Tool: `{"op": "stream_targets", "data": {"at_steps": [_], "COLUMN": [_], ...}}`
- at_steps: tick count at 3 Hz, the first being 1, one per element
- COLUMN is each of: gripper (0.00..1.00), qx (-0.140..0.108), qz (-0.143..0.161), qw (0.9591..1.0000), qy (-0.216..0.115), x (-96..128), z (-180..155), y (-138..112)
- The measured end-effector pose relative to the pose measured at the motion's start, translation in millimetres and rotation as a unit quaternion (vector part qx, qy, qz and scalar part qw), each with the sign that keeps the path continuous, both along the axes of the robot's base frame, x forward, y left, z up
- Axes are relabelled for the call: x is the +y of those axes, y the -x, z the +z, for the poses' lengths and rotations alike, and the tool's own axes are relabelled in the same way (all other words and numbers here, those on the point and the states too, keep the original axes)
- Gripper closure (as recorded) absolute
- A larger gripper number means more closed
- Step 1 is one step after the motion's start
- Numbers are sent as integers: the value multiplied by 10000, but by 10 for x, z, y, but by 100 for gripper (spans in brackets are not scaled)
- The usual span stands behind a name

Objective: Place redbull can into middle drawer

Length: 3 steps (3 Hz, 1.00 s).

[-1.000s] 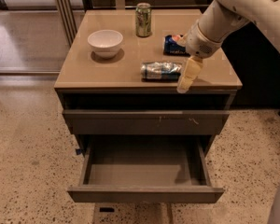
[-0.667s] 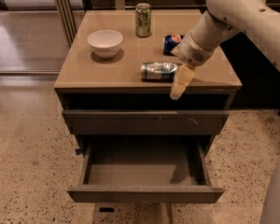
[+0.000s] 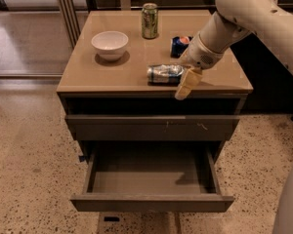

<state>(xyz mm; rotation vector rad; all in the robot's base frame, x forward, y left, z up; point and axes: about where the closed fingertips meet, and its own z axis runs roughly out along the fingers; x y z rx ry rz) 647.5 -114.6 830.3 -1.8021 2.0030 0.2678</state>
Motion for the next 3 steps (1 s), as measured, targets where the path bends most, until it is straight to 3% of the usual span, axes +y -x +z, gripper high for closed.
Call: {"op": "stream_targets", "data": {"at_steps": [3], "gripper": [92], "qx": [1], "qz": [1], "qw": [10000], "qy": [0], "x": [1], "z": [-1], "y": [0]}}
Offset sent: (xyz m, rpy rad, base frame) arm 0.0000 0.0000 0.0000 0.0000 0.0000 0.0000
